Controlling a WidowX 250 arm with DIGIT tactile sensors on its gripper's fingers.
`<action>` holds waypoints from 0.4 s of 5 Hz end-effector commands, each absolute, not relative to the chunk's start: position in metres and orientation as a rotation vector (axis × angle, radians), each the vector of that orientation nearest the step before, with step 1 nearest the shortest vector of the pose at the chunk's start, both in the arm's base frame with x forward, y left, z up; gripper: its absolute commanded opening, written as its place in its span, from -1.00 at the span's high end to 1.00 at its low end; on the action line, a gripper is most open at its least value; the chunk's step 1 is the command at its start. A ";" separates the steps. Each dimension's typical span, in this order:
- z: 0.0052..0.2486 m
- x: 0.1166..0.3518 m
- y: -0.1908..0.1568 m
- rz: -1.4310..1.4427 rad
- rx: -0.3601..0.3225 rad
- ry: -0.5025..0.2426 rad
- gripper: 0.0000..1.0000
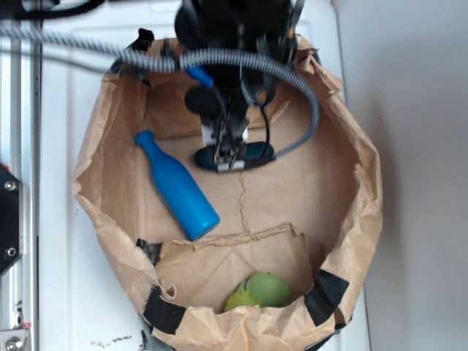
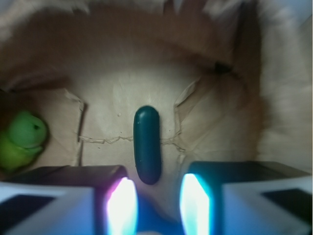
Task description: Grab the plastic pickle.
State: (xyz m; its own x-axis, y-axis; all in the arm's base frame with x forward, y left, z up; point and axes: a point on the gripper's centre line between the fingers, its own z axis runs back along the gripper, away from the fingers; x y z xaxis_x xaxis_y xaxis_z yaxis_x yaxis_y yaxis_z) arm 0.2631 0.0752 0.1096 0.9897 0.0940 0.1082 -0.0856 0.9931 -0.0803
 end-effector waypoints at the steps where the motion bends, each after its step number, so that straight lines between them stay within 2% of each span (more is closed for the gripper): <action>1: 0.083 0.280 0.067 0.092 -0.047 -0.149 -1.00; 2: 0.065 0.282 0.065 0.076 -0.017 -0.137 -1.00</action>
State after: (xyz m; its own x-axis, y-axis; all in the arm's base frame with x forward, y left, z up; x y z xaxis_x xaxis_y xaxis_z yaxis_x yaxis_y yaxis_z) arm 0.2756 0.0678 0.0534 0.9910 0.0881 0.1010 -0.0856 0.9959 -0.0287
